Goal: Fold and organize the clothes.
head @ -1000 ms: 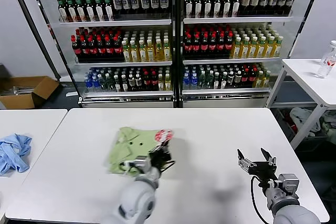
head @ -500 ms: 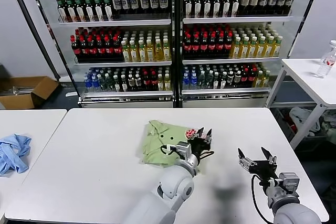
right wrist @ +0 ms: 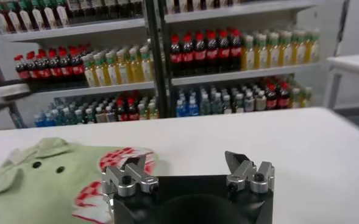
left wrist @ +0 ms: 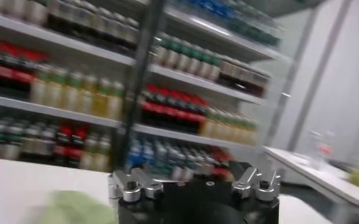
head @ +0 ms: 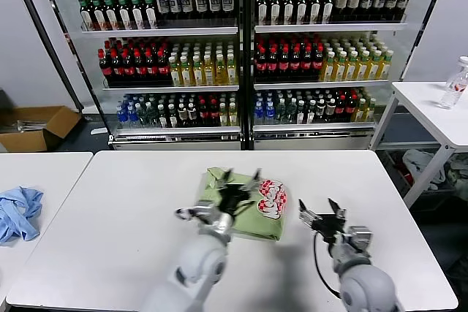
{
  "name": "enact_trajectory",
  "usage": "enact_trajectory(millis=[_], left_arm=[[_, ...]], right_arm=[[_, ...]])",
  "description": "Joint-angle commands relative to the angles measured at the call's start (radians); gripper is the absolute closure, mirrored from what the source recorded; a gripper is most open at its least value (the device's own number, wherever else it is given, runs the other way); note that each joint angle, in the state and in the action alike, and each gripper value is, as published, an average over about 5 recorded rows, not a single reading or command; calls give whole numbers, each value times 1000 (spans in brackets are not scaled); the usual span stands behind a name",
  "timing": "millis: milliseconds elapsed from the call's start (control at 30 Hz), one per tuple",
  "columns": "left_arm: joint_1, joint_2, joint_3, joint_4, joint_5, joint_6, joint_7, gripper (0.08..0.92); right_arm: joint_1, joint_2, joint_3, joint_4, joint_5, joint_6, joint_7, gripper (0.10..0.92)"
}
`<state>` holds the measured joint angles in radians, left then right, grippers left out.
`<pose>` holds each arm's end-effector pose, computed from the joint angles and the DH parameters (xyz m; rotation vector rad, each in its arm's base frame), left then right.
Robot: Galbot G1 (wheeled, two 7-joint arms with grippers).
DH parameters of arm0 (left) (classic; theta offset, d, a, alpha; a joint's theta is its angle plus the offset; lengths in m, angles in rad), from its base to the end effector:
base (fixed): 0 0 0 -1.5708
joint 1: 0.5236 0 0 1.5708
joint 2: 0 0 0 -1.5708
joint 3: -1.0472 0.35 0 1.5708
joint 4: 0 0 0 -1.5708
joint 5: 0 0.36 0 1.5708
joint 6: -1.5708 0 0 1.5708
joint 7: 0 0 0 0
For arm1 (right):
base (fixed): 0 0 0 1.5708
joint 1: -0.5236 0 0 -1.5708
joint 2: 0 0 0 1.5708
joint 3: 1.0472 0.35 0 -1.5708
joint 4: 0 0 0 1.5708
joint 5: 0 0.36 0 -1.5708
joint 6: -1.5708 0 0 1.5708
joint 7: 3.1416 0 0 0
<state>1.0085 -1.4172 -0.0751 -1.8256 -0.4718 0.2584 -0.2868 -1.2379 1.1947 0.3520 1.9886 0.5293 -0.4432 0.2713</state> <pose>0.3245 -0.1096 -0.2670 -0.4006 -2.9389 0.3997 0.2785 -0.0226 -0.2680 0.1236 -2.7962 -0.1374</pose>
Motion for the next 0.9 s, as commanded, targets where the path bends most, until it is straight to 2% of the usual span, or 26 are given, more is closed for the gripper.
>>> enact_trajectory(millis=[33,333,433,733,900], left_arm=[[284,151,-296,-174,-9,-80,2,191],[346,128,-309,-198,-9,-92,-4,177],[350,128,-311,-200,-11,-90,-5,177],[364,124,-310,-195,-16,-92,-3,177],[363,122,-310,-191,-20,-95,-3,177]], right_arm=[[274,167,-195,-304,49,13,148,202],[340,241,-177,-385,261,13,215,202],[345,259,-168,-393,324,19,236,232],[352,261,-162,-415,338,28,262,483],[370,232,-167,-441,261,40,219,622]])
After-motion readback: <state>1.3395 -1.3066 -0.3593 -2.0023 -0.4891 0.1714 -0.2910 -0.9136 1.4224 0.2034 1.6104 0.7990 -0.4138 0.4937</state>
